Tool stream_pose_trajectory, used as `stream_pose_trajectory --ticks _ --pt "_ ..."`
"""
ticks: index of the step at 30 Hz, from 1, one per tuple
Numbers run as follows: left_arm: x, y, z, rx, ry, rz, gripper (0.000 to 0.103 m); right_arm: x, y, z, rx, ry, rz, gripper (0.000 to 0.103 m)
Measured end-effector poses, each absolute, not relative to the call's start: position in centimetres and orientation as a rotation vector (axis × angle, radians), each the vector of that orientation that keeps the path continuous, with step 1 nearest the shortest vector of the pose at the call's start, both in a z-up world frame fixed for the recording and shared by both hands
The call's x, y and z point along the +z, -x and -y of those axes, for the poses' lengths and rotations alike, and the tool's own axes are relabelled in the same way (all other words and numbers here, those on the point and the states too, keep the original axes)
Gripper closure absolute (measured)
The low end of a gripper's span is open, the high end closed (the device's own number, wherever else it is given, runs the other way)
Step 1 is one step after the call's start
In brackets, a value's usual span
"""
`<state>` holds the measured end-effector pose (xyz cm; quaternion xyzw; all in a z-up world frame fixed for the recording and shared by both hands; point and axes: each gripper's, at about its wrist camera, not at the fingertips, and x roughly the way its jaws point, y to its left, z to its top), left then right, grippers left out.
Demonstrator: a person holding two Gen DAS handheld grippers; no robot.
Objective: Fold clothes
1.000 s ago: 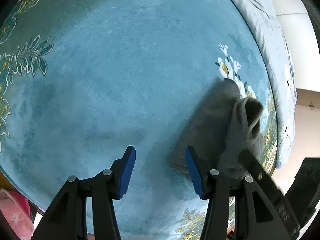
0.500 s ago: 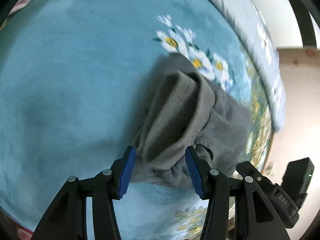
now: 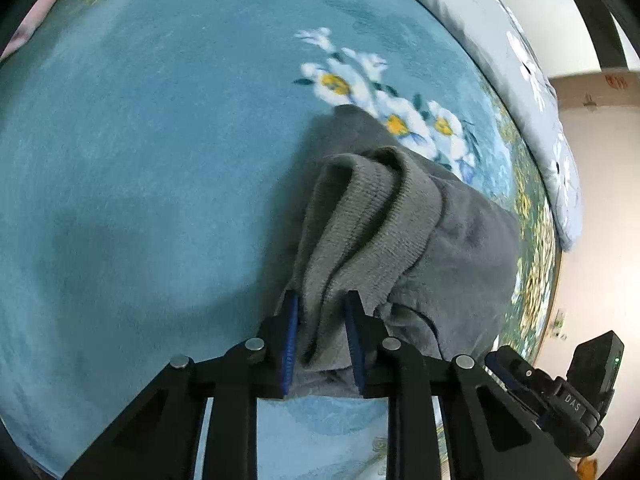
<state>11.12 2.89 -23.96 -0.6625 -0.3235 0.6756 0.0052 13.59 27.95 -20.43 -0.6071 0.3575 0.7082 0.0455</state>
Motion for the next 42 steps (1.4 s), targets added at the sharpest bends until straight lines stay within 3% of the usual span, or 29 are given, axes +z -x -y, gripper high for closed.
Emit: stream_pose_trajectory --ticks 7,14,25,28,30,32,42 --pt "-25.2 -11.2 -3.0 2.125 2.114 1.048 0.079 -21.5 -11.6 -26.5 2.196 1.918 -1.04 0.064" --pt "-25.8 -11.8 -2.5 2.098 2.105 1.095 0.062 -24.3 -11.1 -26.2 2.131 1.965 -1.034 0.064" --pt "-24.4 -12.1 -2.1 2.042 2.049 1.157 0.062 -22.4 -11.7 -27.1 2.182 1.95 -1.087 0.064" --pt "-23.5 -11.9 -2.4 2.041 2.003 1.103 0.059 -21.5 -12.4 -28.5 2.199 1.905 -1.107 0.058" --pt "-23.2 -11.6 -2.8 2.044 1.991 1.043 0.045 -21.3 -12.5 -29.7 2.198 1.879 -1.104 0.052" --pt "-23.5 -10.9 -3.0 2.038 1.989 0.98 0.037 -22.0 -12.6 -30.7 2.167 1.881 -1.111 0.041" --pt "-25.4 -9.6 -3.4 1.974 1.976 0.921 0.027 -24.8 -12.6 -33.2 2.104 1.857 -1.252 0.037"
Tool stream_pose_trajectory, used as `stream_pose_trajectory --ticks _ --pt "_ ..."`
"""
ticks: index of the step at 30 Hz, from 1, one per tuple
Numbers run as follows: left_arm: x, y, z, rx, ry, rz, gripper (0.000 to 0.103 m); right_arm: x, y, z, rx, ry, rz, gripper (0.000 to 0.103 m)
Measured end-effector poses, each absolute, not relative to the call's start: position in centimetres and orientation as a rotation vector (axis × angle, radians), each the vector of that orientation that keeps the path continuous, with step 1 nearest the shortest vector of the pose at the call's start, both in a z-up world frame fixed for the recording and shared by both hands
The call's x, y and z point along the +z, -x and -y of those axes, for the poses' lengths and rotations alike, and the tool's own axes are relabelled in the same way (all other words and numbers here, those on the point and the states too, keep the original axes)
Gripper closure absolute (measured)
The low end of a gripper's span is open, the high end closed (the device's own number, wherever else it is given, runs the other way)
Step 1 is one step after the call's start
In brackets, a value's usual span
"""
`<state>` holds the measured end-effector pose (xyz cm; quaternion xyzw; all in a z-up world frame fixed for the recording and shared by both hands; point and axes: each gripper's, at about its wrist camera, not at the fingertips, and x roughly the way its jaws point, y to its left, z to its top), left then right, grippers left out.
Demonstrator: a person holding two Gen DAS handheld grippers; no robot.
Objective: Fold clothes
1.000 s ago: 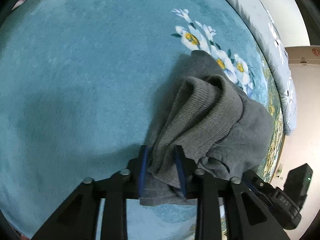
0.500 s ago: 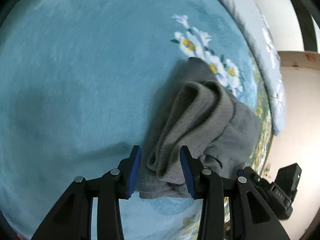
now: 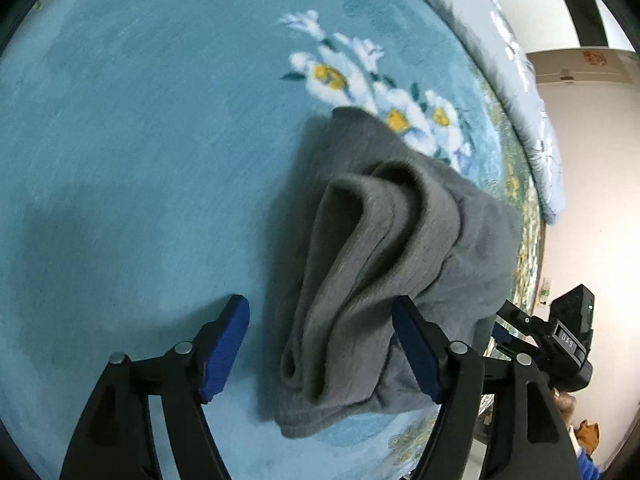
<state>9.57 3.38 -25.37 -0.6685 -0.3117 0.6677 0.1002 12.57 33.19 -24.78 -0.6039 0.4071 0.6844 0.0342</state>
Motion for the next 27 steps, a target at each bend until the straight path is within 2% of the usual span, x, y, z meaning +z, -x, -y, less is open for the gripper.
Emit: stream_pose_trajectory --ticks 5,8,16,17,18,19,27 --pt "-25.6 -8.8 -3.7 1.924 1.953 0.92 0.02 -25.5 -11.6 -33.4 2.135 1.892 -1.246 0.036" --pt "-25.6 -8.9 -3.8 1.906 1.931 0.923 0.02 -25.9 -11.6 -33.8 2.133 1.888 -1.279 0.036" --pt "-26.5 -9.0 -3.9 1.848 1.873 1.081 0.021 -26.5 -11.5 -34.0 2.138 1.903 -1.318 0.036" --pt "-26.6 -9.0 -3.8 1.844 1.866 1.094 0.025 -26.5 -11.5 -34.0 2.141 1.905 -1.334 0.036" --pt "-26.6 -9.0 -3.8 1.841 1.859 1.102 0.036 -26.4 -11.4 -34.1 2.144 1.907 -1.351 0.036" --pt "-26.7 -9.1 -3.7 1.836 1.855 1.105 0.038 -26.4 -11.4 -34.2 2.153 1.902 -1.365 0.036" --pt "-26.7 -8.5 -4.6 1.843 1.861 1.072 0.042 -27.6 -11.4 -34.9 2.161 1.878 -1.42 0.036"
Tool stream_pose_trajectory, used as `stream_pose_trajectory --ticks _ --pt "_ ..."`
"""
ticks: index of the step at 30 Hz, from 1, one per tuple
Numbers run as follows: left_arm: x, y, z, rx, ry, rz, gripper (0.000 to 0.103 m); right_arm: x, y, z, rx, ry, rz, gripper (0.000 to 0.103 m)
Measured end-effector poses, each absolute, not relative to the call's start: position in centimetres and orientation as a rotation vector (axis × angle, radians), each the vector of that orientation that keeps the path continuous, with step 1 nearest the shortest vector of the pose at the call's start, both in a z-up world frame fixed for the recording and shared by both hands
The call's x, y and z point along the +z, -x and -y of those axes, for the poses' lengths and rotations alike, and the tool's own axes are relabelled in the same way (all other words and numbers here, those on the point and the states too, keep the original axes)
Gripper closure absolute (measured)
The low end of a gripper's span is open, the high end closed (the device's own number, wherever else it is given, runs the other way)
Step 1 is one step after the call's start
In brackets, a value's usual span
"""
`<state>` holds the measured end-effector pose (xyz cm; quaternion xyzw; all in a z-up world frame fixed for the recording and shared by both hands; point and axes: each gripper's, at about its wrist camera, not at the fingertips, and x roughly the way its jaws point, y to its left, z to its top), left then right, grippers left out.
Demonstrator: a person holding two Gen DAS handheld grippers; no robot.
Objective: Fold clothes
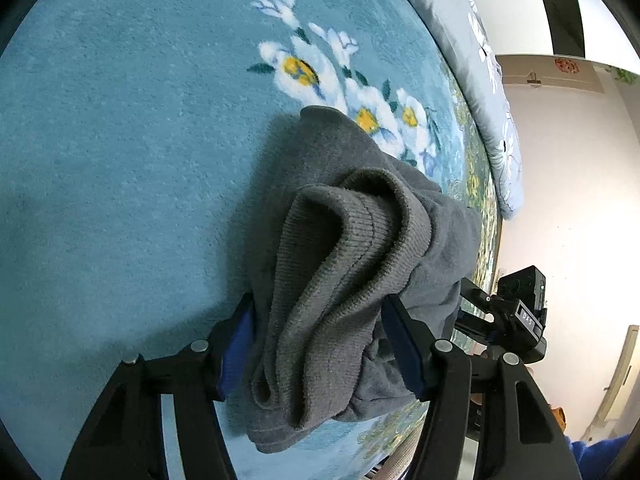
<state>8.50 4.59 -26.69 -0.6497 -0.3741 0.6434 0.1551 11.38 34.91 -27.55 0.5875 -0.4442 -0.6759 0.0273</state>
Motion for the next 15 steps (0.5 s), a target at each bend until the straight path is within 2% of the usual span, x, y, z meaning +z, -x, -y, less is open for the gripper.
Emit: stream_pose_trajectory --ticks 4,9,12,14,15 --pt "-26.6 -8.3 -5.2 1.87 1.888 1.045 0.047 -27.6 -11.6 -34.7 -2.078 -1.801 1.417 0.036" --pt "-26.1 -8.3 -5.7 1.903 1.925 1.02 0.059 -27.4 -11.6 -34.0 -2.108 -1.82 1.453 0.037" --pt "-25.5 -8.5 -5.8 1.92 1.941 1.015 0.065 -27.1 -11.6 -33.4 -2.134 -1.85 1.482 0.046" --pt "-24.8 -8.7 -5.8 1.936 1.953 1.007 0.07 -26.8 -11.7 -33.2 -2.133 -1.855 1.523 0.059" --pt "-24.4 -8.8 -5.8 1.944 1.96 1.001 0.073 -26.7 -11.7 -33.1 -2.131 -1.857 1.544 0.063"
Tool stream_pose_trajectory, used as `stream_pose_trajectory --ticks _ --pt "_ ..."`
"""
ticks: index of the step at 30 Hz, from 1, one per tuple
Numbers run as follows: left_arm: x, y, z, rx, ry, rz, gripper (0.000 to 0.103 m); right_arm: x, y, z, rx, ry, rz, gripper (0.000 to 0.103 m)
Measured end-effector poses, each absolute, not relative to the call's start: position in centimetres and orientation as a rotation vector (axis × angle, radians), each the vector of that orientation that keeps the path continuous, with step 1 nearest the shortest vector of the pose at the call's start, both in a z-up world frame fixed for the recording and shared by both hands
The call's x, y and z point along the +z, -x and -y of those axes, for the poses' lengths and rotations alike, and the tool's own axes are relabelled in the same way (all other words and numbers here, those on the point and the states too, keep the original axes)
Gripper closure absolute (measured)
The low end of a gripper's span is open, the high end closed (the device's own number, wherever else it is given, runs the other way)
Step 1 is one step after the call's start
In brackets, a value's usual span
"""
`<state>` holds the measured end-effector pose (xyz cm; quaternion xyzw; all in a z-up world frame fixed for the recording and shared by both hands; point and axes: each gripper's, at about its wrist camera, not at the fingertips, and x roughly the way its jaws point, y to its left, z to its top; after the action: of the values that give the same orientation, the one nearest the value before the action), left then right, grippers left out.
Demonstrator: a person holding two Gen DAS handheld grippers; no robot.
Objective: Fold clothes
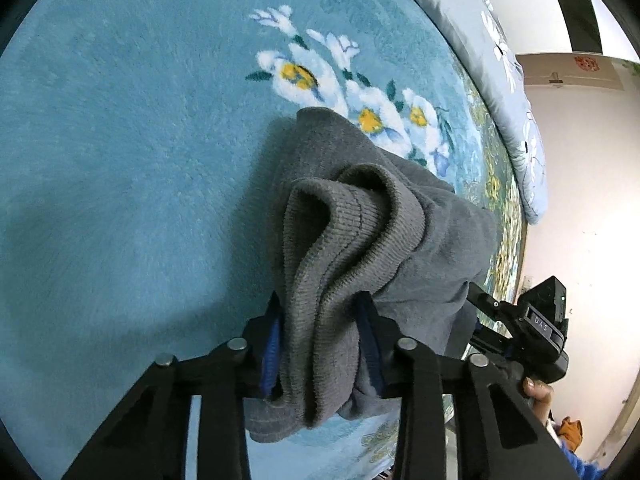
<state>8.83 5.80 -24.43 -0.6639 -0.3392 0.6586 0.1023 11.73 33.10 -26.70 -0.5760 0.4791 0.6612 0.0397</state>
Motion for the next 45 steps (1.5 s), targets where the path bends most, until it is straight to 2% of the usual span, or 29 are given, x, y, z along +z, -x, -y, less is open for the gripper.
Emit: stream_pose_trajectory --ticks 2,4,12,30,38,45 --pt "-23.5 -9.0 -6.0 1.962 1.967 0.979 0.076 -26.3 -11.9 -33.0 2.006 1.76 -1.469 0.081" --pt "-22.3 -9.0 -6.3 1.977 1.968 0.953 0.078 -25.6 -12.2 -33.1 2.001 1.738 -1.513 0.083" --pt "-16.0 -10.6 -7.4 2.012 1.92 0.88 0.08 -19.5 -13.8 -32.8 2.046 1.687 -1.523 0.084" --pt "1.6 -13.2 -5.6 2.182 1.572 0.858 0.08 0.4 -14.7 -31.3 2.413 1.559 -1.361 0.084" --pt "8.2 -17.1 -1.6 2.426 1.494 0.916 0.08 4.0 -10.9 -27.9 2.674 1.607 -1.389 0.084" --pt "10.6 -22.8 2.8 2.575 1.489 1.023 0.08 3.2 -8.6 -21.6 2.769 1.798 -1.401 0.084"
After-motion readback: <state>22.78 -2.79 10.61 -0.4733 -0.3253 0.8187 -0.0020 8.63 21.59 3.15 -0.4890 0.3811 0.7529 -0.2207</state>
